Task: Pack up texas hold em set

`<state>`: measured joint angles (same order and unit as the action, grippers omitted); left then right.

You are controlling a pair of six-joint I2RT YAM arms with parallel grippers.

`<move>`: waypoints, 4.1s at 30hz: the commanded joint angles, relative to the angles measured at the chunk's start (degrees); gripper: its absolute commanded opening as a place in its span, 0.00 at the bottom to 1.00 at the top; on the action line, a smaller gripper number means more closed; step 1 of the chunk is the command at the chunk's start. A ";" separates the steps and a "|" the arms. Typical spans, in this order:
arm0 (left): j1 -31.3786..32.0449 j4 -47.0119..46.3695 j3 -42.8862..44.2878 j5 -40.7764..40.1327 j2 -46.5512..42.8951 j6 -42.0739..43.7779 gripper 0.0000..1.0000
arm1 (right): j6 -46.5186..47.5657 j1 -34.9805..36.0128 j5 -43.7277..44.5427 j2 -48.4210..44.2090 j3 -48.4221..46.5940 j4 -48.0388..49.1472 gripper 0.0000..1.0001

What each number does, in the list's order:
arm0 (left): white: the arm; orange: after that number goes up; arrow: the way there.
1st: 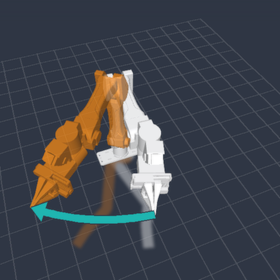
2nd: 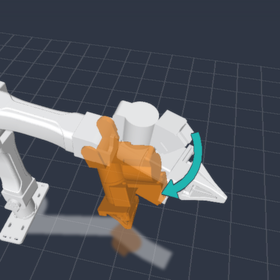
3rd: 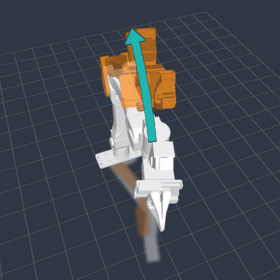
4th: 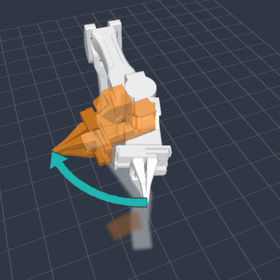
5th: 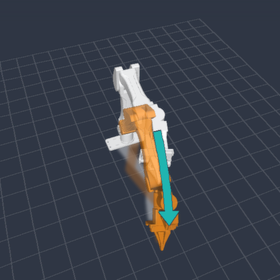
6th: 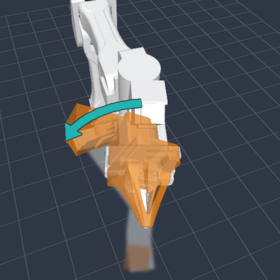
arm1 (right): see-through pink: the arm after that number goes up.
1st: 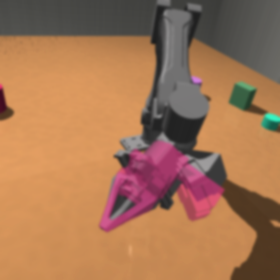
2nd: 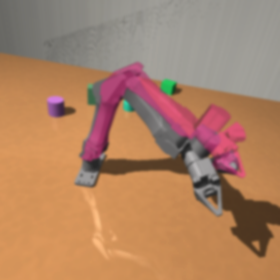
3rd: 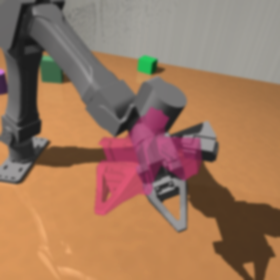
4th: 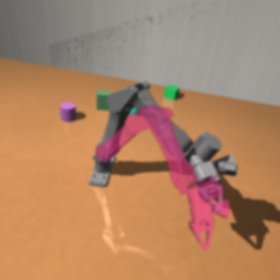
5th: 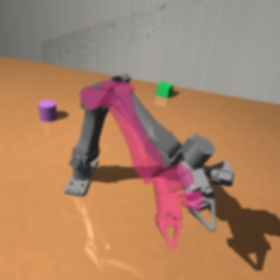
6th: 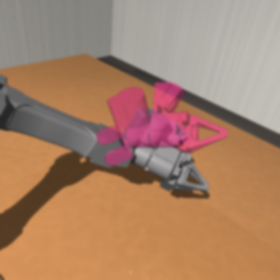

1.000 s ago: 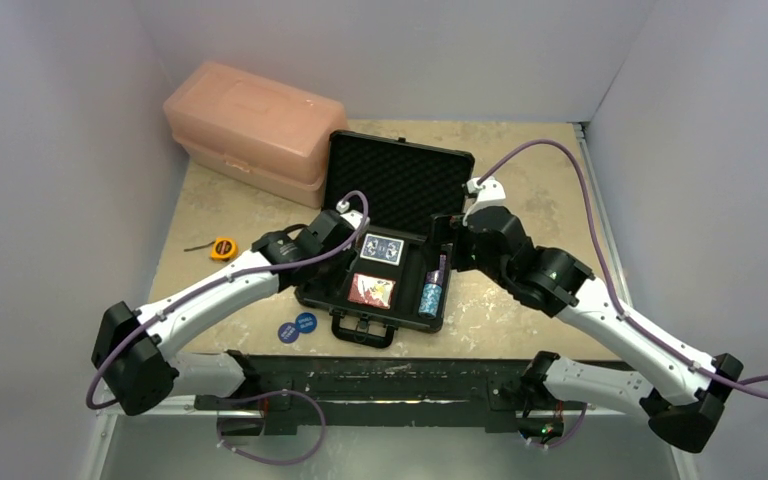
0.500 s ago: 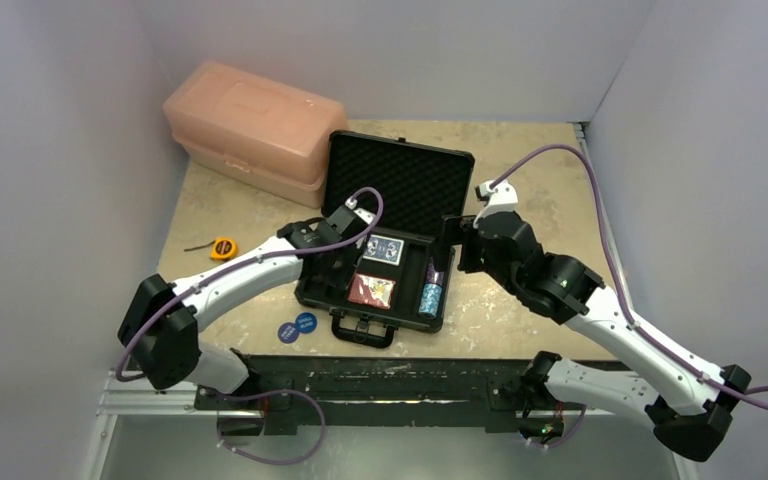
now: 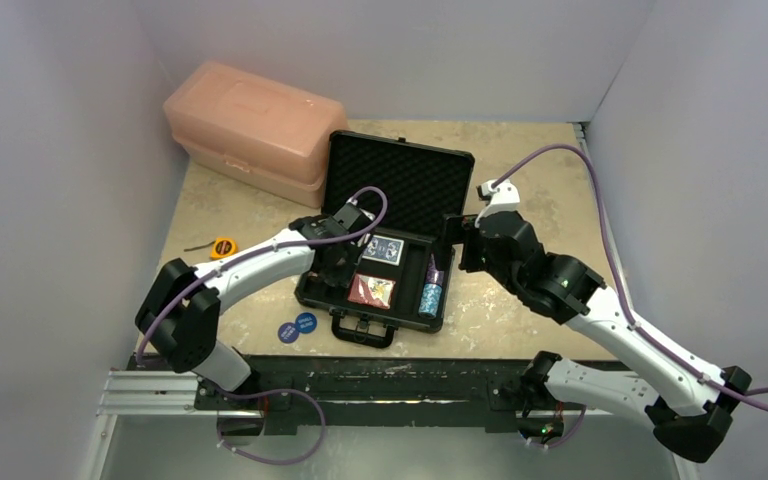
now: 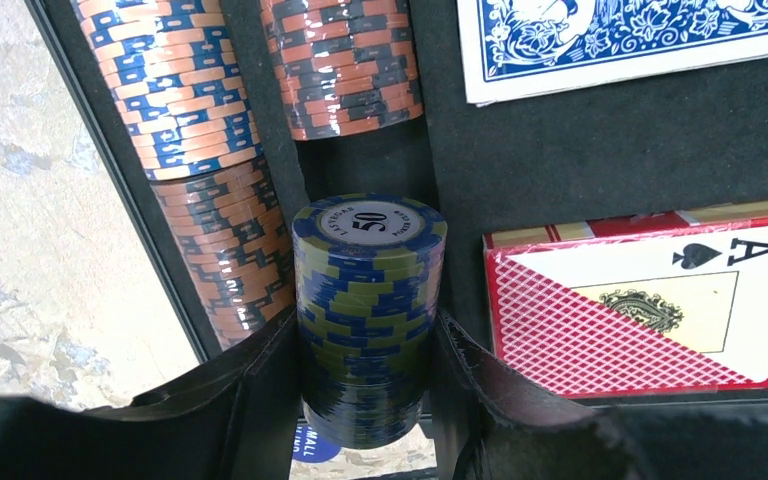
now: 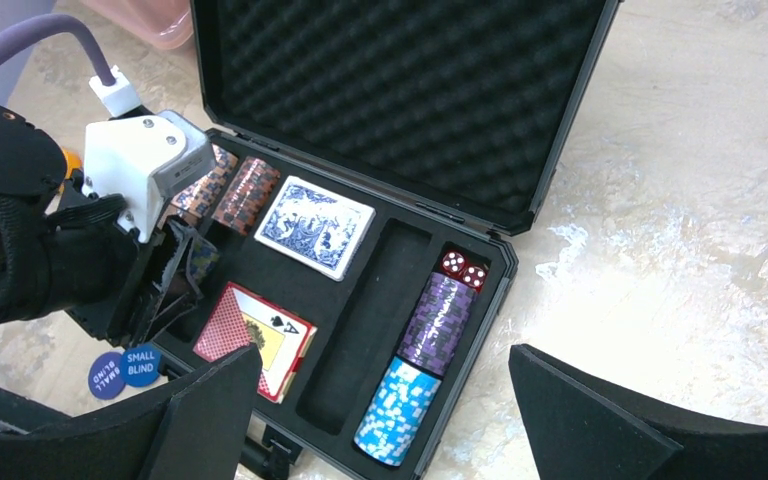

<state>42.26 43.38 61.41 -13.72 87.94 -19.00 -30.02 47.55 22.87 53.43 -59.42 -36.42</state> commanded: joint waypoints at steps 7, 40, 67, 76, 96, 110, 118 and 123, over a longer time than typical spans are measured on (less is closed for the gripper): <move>-0.42 -1.32 5.95 -2.04 2.46 -3.42 0.02 | -0.25 -0.44 -0.08 -0.57 -0.48 0.56 0.99; -0.51 1.71 8.30 -4.74 2.73 -7.67 0.65 | -0.04 -0.88 -1.42 -0.43 -0.01 0.65 0.99; -0.38 -6.20 -11.18 4.23 -15.37 -10.26 0.30 | 0.49 -1.41 -3.46 0.51 2.02 3.52 0.99; -0.42 -9.82 -11.28 4.53 -11.55 -10.66 0.21 | 1.18 -1.49 -3.07 0.80 2.19 3.64 0.99; -0.59 -10.94 -6.78 0.83 -5.97 -8.30 0.19 | 2.85 -2.46 -3.08 2.10 3.07 4.26 0.99; -2.13 -11.33 -2.11 1.45 -2.20 -6.01 0.19 | 3.73 -2.81 -3.10 2.46 3.43 4.33 0.99; -3.56 -11.32 1.30 2.50 0.54 -4.31 0.18 | 4.07 -3.08 -3.01 2.80 3.19 4.28 0.99; -4.40 -11.86 2.63 2.93 1.84 -3.27 0.18 | 4.27 -3.24 -3.02 3.08 2.75 4.08 0.99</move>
<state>39.62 43.64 59.86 -8.69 88.44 -24.36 -26.72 44.60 19.79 56.23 -55.83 -33.78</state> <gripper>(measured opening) 0.185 0.987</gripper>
